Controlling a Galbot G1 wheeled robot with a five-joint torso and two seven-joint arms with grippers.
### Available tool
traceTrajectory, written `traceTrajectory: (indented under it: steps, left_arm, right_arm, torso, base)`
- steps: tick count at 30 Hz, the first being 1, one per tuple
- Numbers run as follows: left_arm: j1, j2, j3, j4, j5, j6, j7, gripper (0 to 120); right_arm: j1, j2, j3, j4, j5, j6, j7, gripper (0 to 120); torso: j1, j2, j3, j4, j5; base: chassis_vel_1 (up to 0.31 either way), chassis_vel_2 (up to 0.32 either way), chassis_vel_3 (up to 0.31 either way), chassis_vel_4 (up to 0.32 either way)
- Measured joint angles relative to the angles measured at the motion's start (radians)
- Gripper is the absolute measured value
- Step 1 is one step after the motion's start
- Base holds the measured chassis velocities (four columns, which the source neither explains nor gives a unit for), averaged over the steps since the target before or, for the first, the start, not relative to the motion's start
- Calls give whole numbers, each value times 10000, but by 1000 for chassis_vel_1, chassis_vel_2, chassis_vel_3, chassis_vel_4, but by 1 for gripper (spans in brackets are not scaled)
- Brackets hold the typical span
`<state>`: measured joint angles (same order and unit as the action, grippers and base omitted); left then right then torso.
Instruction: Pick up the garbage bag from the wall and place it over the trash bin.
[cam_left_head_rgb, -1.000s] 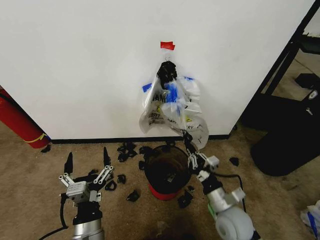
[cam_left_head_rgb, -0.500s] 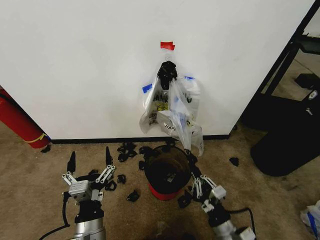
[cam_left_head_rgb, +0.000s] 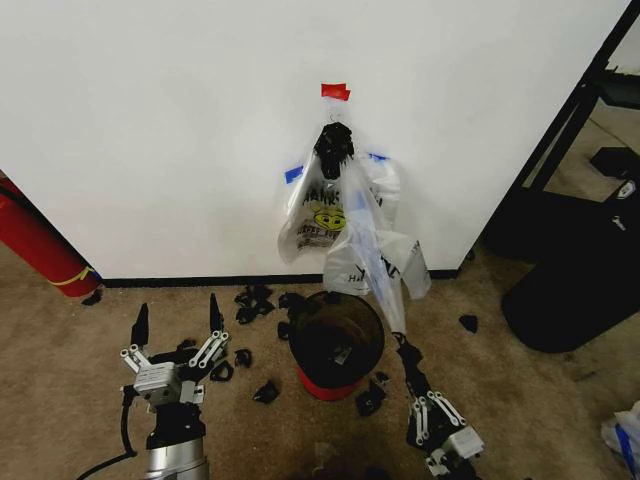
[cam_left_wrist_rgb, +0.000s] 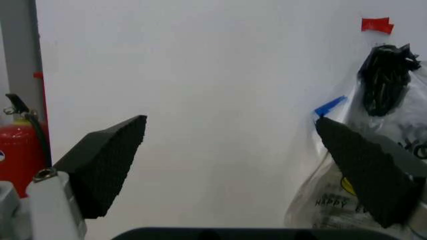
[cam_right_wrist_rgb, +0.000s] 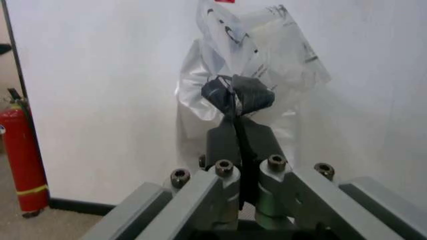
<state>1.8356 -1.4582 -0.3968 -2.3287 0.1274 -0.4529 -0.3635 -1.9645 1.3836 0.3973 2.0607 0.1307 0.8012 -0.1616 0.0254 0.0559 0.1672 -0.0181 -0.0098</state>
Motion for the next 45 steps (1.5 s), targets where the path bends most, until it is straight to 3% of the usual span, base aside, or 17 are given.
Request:
traceTrajectory:
  steps: [8, 16, 18, 25, 28, 32, 33, 35, 39, 41, 43, 45]
  left_arm:
    - [-83, -52, 73, 186, 25, -6, 1, 100]
    - [-332, 320, 168, 218, -122, 331, 83, 100]
    - [-339, 397, 172, 172, -180, 377, 89, 100]
    - [-436, 1585, 252, -403, -819, 1022, 269, 100]
    - [-738, 2623, 277, -761, -1663, 1761, 474, 100]
    - [-1306, 4807, 181, -1356, -3455, 2959, 614, 100]
    - [-1306, 4807, 181, -1356, -3455, 2959, 614, 100]
    - [-1781, 5921, 78, -1654, -4782, 3713, 608, 100]
    - [-4279, 7742, 426, -1754, -7740, 5420, 397, 100]
    - [-4922, 8016, 600, -1736, -8274, 5708, 352, 100]
    - [-6825, 8577, 1540, -1446, -9449, 6331, 221, 100]
    - [-8919, 8805, 3039, -962, -10203, 6751, 78, 100]
  right_arm:
    - [22, 144, -198, -238, -337, 98, 405, 0]
    - [2634, -288, -831, 107, -426, -2738, 1148, 0]
    - [3024, -351, -897, 106, -349, -3058, 1182, 0]
    - [5067, -577, -1301, -273, 532, -4602, 1396, 0]
    - [5668, -531, -1504, -615, 616, -4895, 1443, 0]
    - [6076, -477, -1742, -1026, 387, -4973, 1470, 0]
    - [6076, -477, -1742, -1026, 387, -4973, 1470, 0]
    - [6227, -386, -1848, -1201, 209, -4975, 1484, 0]
    - [6262, -71, -1868, -1384, -286, -4936, 1509, 0]
    - [6239, 0, -1867, -1403, -398, -4921, 1509, 0]
    - [6168, 129, -1841, -1437, -595, -4885, 1507, 0]
    - [6086, 170, -1762, -1446, -684, -4854, 1504, 0]
  torso:
    - [0, -1, 1, -1, 0]
    - [1, -2, 2, 1, 0]
    - [1, -2, 2, 2, -1]
    - [0, -2, 2, 2, 1]
    - [1, -2, 2, 2, -2]
    - [1, -2, 2, -3, -3]
    - [1, -2, 2, -3, -3]
    - [1, -2, 2, 3, 2]
    - [1, -3, 2, -3, -3]
    - [1, -2, 2, -3, -2]
    - [1, -3, 2, 2, 2]
    - [1, -2, 2, -2, 0]
  base:
    - [0, 0, 0, 0]
    - [0, 0, 0, 0]
    - [0, 0, 0, 0]
    - [0, 0, 0, 0]
    - [0, 0, 0, 0]
    - [0, 0, 0, 0]
    - [0, 0, 0, 0]
    - [0, 0, 0, 0]
    - [0, 0, 0, 0]
    - [0, 0, 0, 0]
    - [0, 0, 0, 0]
    - [0, 0, 0, 0]
